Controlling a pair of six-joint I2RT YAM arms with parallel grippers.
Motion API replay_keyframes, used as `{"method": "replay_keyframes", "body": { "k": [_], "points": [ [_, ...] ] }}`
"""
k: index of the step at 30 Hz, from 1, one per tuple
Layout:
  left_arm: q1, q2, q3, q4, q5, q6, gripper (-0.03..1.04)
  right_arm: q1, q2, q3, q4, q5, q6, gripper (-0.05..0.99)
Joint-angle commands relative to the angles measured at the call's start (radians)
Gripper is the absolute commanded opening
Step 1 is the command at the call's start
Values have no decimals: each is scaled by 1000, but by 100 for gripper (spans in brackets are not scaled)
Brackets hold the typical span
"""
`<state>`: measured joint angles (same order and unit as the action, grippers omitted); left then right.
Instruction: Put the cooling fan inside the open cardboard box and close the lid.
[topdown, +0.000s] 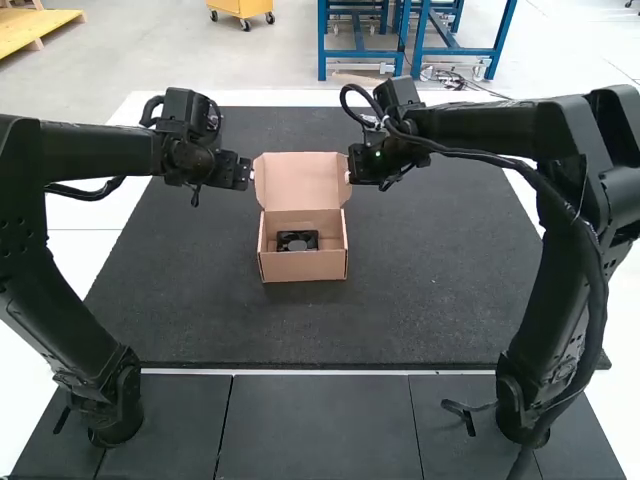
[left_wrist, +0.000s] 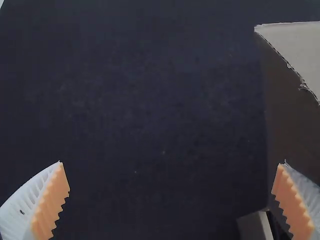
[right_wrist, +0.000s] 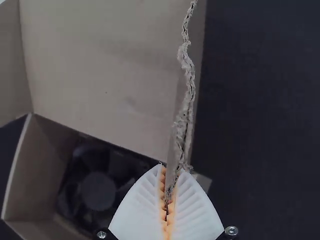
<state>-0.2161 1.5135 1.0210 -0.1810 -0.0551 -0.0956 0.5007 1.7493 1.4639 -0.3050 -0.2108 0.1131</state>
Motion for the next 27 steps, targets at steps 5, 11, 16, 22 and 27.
{"method": "replay_keyframes", "body": {
  "k": [5,11,16,22,27],
  "points": [
    [-8,4,33,-3,8,-6,96,36,-31,-16,0,33,-7,1],
    [-8,2,28,-5,9,-9,96,67,-57,-83,101,90,31,0],
    [-9,-4,25,-8,11,-13,96,85,-79,-128,162,117,63,0],
    [-20,-10,13,-15,11,-16,96,102,-96,-149,168,140,77,0],
    [-54,-24,-1,-25,11,-26,96,111,-125,-194,191,160,88,0]
  ]
}}
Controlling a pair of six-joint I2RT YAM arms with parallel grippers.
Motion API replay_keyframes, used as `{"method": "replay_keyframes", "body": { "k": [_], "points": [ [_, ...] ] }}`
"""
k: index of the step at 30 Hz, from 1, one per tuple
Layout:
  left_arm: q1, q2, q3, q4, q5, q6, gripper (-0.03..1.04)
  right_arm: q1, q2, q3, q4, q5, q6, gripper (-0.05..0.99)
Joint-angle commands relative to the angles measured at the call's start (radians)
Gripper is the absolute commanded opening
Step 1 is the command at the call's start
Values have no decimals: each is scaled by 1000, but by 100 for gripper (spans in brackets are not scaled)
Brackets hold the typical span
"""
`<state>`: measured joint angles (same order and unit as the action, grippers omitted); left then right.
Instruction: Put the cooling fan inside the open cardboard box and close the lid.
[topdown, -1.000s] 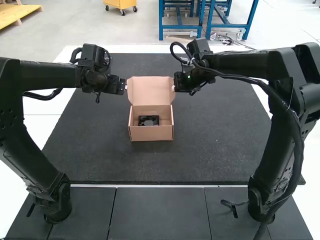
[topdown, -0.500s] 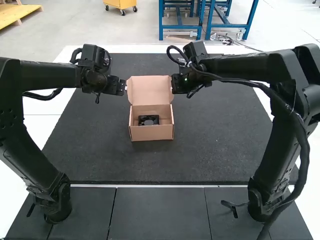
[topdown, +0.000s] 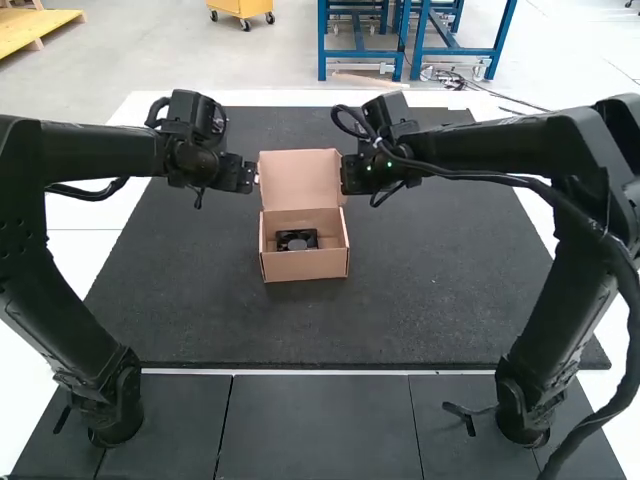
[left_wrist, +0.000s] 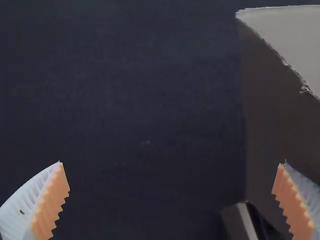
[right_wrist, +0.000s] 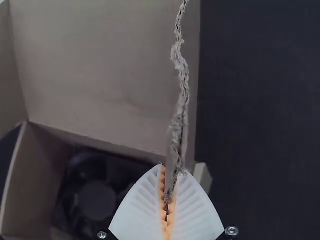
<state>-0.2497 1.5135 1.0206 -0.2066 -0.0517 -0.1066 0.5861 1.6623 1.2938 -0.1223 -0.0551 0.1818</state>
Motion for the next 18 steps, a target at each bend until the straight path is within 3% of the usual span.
{"method": "replay_keyframes", "body": {
  "k": [1,5,6,7,18],
  "points": [
    [-26,-29,-5,-1,7,-15,96,27,-47,-34,18,8,21,0],
    [-39,-44,-30,-20,7,-13,96,32,-81,-85,58,15,36,0],
    [-42,-49,-36,-28,6,-11,96,72,-136,-160,90,14,44,0],
    [-43,-102,-65,-63,6,-7,96,72,-138,-163,92,14,44,0],
    [-43,-130,-70,-97,4,-4,96,90,-174,-228,121,8,62,0]
  ]
}}
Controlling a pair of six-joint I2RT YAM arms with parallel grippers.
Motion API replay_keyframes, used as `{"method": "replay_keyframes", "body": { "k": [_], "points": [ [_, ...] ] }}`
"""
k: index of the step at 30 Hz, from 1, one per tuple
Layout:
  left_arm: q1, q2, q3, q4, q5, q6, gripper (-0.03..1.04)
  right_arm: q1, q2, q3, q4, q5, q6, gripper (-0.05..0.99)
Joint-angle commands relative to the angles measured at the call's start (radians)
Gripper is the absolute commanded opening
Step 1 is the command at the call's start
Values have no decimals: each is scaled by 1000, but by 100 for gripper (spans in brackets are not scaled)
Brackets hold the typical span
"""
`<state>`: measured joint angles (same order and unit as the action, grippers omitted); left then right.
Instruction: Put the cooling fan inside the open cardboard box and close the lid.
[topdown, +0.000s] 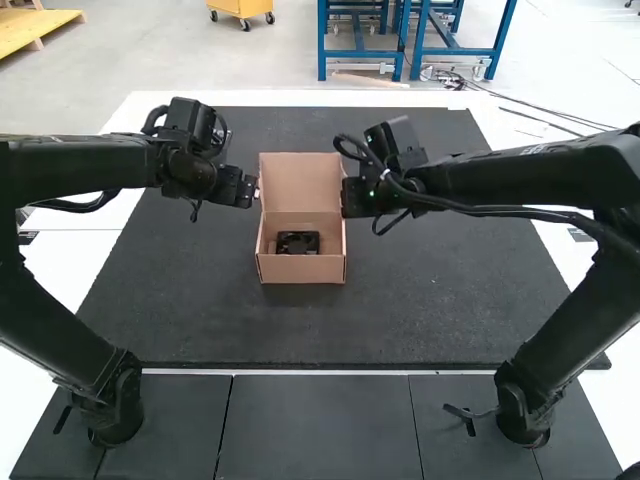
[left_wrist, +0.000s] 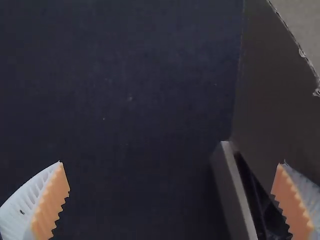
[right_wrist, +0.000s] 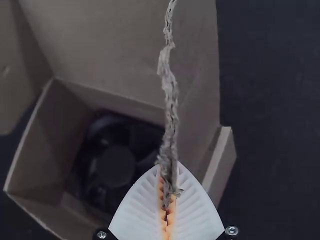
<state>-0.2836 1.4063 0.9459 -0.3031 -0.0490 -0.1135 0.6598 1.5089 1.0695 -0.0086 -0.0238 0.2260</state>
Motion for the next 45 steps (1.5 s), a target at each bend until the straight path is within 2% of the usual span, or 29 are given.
{"method": "replay_keyframes", "body": {
  "k": [1,11,18,28,45],
  "points": [
    [-9,-23,5,-2,1,3,96,17,-19,-5,12,-25,26,0],
    [-9,-24,5,-25,1,11,96,37,-16,-57,102,-44,53,0],
    [-9,-33,5,-48,1,11,96,46,-16,-74,124,-59,59,0],
    [-9,-38,-1,-68,1,12,96,50,-21,-111,128,-64,67,0],
    [-15,-98,-95,-67,3,12,96,83,-29,-161,131,-67,81,0]
  ]
}}
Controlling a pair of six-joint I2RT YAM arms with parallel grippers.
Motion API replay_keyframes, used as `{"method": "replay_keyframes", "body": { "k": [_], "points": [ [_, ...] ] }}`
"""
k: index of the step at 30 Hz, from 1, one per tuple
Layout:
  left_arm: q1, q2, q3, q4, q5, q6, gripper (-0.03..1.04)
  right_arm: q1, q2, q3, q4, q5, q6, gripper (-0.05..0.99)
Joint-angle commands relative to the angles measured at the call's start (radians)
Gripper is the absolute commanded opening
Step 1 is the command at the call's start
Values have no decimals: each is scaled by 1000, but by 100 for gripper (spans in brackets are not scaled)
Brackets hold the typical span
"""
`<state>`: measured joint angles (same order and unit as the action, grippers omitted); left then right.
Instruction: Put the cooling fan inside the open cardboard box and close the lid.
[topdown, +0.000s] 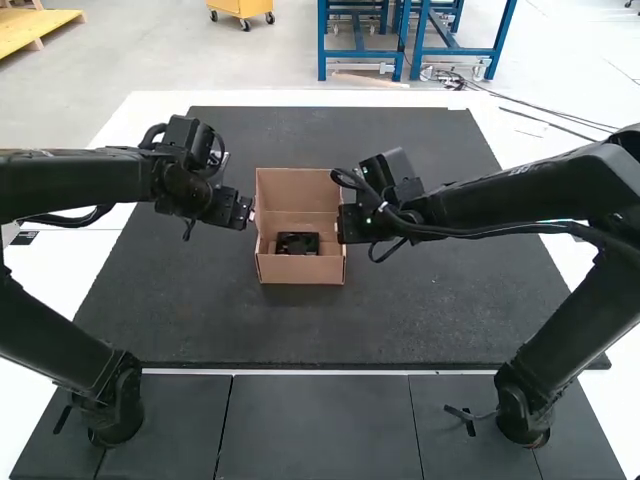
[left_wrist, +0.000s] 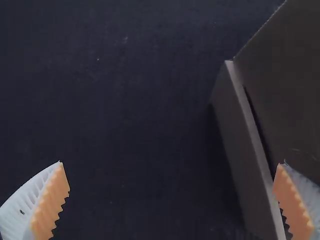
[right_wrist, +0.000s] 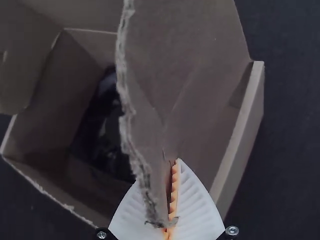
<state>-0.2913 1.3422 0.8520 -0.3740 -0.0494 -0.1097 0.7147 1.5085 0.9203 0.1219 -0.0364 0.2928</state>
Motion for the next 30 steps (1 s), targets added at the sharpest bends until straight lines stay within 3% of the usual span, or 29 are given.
{"method": "replay_keyframes", "body": {
  "k": [1,30],
  "points": [
    [-8,-35,-5,4,5,10,96,29,-28,-14,1,-54,14,0],
    [-8,-61,-70,-16,11,15,96,51,15,-78,-2,-34,6,0]
  ]
}}
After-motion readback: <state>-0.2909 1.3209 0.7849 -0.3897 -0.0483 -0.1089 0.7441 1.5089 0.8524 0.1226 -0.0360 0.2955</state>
